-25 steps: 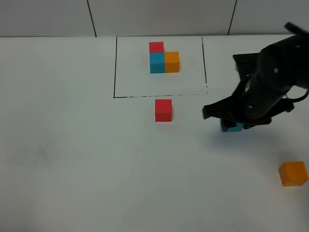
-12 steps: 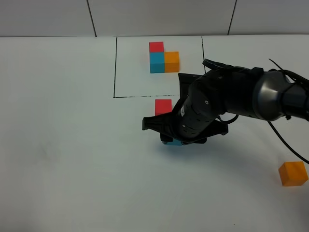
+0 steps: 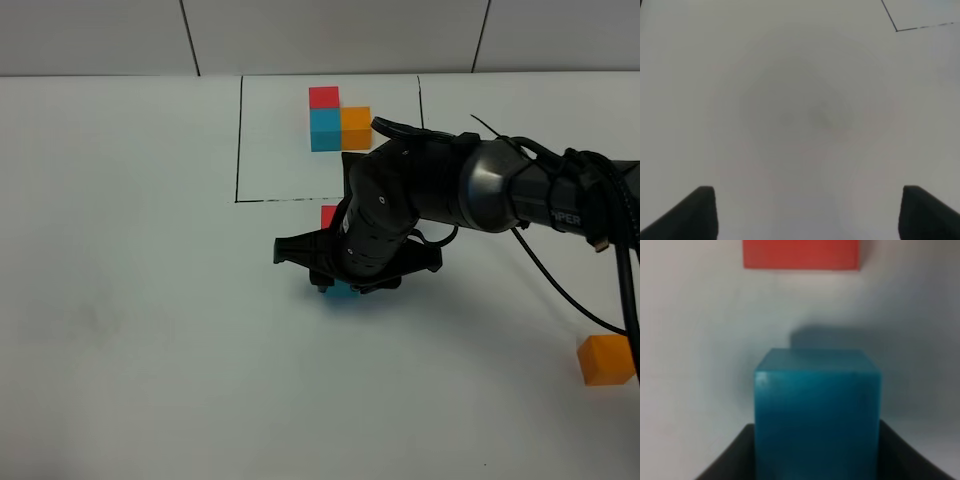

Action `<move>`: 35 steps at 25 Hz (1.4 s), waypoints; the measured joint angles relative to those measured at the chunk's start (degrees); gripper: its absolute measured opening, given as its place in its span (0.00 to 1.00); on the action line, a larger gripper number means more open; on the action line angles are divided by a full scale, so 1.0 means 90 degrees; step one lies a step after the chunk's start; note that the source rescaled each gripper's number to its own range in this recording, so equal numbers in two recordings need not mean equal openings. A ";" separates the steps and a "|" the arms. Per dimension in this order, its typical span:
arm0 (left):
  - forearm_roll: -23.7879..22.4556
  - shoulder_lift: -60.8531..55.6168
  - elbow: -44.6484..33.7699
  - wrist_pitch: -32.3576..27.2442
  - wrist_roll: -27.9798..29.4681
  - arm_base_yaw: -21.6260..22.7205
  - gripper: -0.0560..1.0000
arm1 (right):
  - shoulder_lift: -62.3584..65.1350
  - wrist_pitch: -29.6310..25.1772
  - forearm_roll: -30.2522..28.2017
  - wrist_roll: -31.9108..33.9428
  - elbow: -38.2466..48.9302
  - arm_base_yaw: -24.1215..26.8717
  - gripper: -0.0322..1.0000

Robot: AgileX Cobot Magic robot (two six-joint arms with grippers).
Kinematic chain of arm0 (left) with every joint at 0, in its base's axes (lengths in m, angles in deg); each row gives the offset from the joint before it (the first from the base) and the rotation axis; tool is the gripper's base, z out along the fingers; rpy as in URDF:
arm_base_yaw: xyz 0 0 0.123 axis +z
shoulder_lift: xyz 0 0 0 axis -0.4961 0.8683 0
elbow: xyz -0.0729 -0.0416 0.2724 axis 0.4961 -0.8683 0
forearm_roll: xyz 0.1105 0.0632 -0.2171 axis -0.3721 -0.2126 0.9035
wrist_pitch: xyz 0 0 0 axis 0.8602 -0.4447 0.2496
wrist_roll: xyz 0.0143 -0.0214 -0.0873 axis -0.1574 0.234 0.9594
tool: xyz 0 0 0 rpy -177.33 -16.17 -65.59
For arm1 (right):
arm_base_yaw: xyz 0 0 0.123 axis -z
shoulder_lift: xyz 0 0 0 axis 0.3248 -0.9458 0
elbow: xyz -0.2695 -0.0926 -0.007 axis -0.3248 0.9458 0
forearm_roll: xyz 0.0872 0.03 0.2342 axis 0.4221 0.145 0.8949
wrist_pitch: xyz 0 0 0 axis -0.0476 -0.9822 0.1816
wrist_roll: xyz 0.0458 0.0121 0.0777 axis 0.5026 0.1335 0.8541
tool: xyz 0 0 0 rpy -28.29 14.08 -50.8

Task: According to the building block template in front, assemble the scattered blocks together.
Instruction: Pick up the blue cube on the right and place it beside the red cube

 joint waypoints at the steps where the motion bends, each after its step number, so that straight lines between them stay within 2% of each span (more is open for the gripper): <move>1: 0.0000 0.0000 0.0000 0.0000 0.0000 0.0000 0.69 | -0.0047 0.0000 -0.0007 0.0000 -0.0059 -0.0016 0.05; 13: 0.0000 0.0000 0.0000 0.0000 0.0000 0.0000 0.69 | -0.0369 0.0072 -0.0464 0.0000 -0.0187 -0.0024 0.05; 35: 0.0000 0.0000 0.0000 0.0000 0.0000 0.0000 0.69 | -0.0594 0.0265 -0.0793 0.0000 -0.0223 -0.0048 0.05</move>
